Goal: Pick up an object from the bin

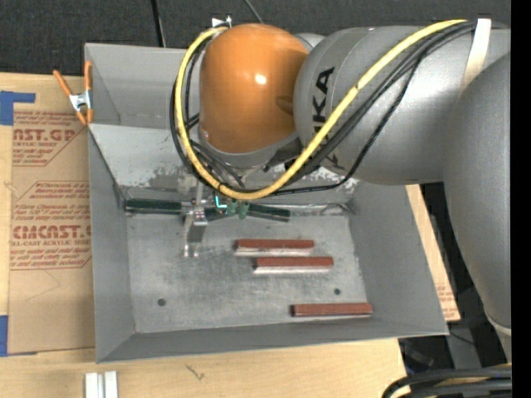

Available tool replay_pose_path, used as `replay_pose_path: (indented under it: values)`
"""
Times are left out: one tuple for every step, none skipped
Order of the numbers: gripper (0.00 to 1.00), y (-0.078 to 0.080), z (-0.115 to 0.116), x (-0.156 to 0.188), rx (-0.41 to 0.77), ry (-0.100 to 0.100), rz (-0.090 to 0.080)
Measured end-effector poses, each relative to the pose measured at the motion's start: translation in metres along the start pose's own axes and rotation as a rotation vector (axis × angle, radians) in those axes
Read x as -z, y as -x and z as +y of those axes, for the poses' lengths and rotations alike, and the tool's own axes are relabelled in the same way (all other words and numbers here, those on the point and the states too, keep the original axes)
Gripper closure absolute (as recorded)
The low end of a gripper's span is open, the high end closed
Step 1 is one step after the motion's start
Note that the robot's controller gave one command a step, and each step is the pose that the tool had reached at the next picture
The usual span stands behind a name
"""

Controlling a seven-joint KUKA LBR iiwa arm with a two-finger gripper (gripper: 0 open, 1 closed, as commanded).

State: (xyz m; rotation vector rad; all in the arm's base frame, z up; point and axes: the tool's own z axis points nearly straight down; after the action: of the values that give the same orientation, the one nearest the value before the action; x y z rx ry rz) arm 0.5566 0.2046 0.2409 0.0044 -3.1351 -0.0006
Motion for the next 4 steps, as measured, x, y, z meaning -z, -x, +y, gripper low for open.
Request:
replay_pose_path:
  values:
    - [0.0,0.002,-0.001,0.005,-0.002,0.001,-0.008]
    - [0.0,0.015,-0.043,-0.07,-0.037,0.003,-0.012]
    - [0.0,0.031,-0.099,-0.084,0.135,-0.001,-0.007]
    - [0.0,0.028,-0.1,-0.096,-0.09,0.001,-0.008]
